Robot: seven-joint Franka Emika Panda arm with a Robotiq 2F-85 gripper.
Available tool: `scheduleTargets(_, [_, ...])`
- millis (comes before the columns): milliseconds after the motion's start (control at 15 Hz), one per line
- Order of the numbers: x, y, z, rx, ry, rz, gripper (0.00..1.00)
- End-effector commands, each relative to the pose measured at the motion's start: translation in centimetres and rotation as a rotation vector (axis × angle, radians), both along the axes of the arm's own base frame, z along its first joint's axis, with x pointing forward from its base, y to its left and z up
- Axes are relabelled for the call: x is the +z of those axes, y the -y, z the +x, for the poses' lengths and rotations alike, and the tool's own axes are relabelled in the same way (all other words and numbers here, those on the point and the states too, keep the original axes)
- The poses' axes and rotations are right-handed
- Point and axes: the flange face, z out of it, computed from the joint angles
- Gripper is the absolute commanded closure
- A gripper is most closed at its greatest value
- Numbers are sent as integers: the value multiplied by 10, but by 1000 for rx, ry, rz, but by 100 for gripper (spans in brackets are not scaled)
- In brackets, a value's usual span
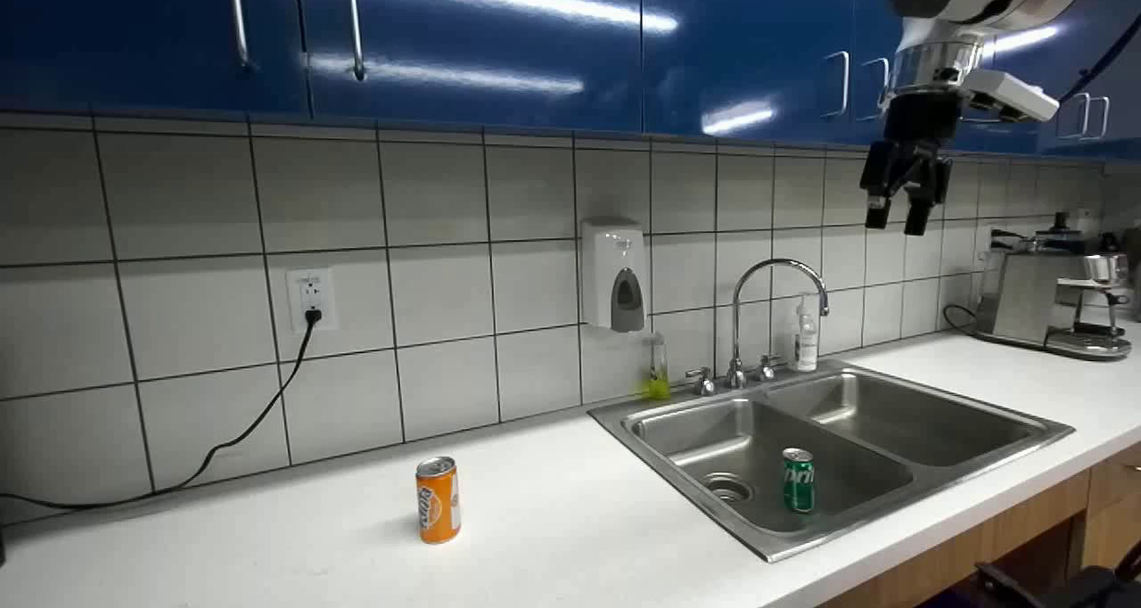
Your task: Take the can out of the sink
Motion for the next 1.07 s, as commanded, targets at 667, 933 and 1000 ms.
scheduleTargets(667, [-101,15,21,-63,-1,-63,0])
scheduleTargets(933, [-144,11,32,-67,-18,-69,0])
scheduleTargets(1000, [-154,10,37,-70,-18,-65,0])
